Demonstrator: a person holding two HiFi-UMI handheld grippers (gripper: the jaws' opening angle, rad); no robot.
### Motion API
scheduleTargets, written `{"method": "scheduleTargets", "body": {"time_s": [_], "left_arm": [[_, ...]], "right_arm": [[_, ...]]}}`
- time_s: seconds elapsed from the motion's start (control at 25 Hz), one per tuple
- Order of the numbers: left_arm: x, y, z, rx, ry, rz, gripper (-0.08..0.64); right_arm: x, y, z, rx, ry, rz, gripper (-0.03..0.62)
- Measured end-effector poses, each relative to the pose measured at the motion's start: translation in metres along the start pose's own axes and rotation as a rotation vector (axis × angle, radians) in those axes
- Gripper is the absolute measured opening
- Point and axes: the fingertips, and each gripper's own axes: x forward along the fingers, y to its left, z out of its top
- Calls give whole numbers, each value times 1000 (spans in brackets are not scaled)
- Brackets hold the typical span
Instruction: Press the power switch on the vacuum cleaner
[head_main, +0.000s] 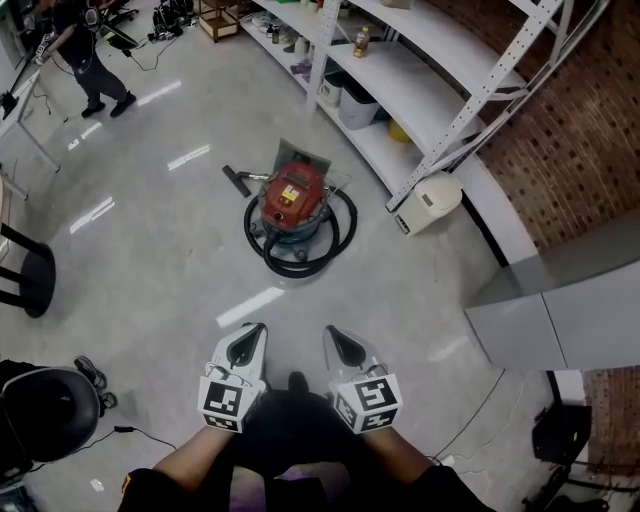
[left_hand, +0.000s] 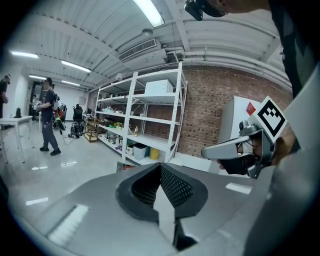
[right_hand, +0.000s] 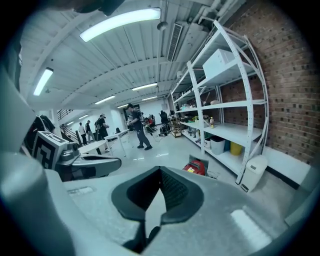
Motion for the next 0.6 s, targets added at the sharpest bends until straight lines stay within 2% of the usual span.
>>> {"method": "scheduleTargets", "body": {"time_s": [0.32, 0.6], "left_arm": [[42, 59, 31, 12, -16, -76, 15], [57, 111, 42, -15, -21, -85, 15]], "right_arm": [[64, 2, 39, 19, -4, -78, -8], [105, 9, 67, 8, -2, -123, -8]]}}
